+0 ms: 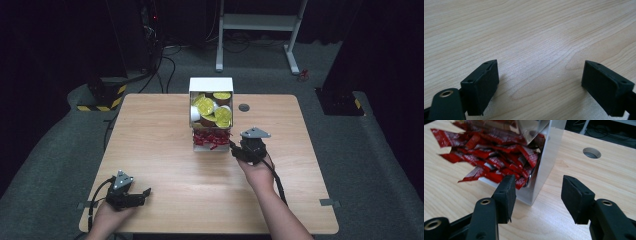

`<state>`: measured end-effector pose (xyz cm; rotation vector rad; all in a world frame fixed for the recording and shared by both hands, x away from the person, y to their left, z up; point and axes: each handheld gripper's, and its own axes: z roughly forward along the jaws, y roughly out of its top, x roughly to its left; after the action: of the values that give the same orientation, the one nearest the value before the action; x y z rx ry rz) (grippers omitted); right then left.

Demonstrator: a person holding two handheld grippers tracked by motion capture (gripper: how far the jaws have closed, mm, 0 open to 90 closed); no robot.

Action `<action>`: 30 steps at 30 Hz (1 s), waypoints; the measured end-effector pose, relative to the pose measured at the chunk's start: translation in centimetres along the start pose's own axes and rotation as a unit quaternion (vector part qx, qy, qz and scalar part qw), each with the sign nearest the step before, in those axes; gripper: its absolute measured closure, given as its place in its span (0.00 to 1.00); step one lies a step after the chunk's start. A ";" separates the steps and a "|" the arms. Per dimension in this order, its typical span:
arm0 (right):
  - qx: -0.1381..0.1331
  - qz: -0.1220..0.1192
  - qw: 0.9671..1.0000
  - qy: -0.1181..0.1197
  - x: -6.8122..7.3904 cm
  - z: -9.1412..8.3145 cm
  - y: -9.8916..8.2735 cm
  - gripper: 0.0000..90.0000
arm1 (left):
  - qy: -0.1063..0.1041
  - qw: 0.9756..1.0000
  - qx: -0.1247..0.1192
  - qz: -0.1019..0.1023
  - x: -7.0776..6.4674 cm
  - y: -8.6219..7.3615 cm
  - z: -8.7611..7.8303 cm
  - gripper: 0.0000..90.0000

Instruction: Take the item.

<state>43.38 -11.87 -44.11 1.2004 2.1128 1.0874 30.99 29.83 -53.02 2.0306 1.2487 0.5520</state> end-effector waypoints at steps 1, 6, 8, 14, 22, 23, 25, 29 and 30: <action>-0.001 -0.001 1.000 0.000 -0.1 0.1 0.1 0.52 | 0.000 1.000 0.000 0.000 0.0 0.0 0.0 0.16; 0.004 0.001 1.000 -0.002 -0.3 0.7 0.3 0.56 | 0.000 1.000 0.000 0.000 0.0 0.0 0.0 0.16; 0.001 0.001 1.000 0.000 -0.2 0.7 0.5 0.57 | 0.000 1.000 0.000 0.000 0.0 0.0 0.0 0.16; -0.006 -0.004 1.000 0.005 0.1 1.1 1.1 0.61 | 0.000 1.000 0.000 0.000 0.0 0.0 0.0 0.16; 0.000 -0.018 1.000 -0.009 0.6 2.0 1.8 0.66 | 0.000 1.000 0.000 0.000 0.0 0.0 0.0 0.16; 0.002 -0.020 1.000 -0.010 0.6 2.1 1.8 0.66 | 0.000 1.000 0.000 0.000 0.0 0.0 0.0 0.16; 0.002 -0.027 1.000 -0.012 0.8 2.2 1.9 0.67 | 0.000 1.000 0.000 0.000 0.0 0.0 0.0 0.16; -0.001 -0.030 0.999 -0.019 0.8 2.4 1.9 0.69 | 0.000 1.000 0.000 0.000 0.0 0.0 0.0 0.16; -0.001 -0.031 0.999 -0.021 0.7 2.5 1.9 0.70 | 0.000 1.000 0.000 0.000 0.0 0.0 0.0 0.16</action>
<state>45.72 -9.65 -44.04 1.1381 2.1025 1.0284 30.99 29.84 -53.02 2.0306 1.2488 0.5517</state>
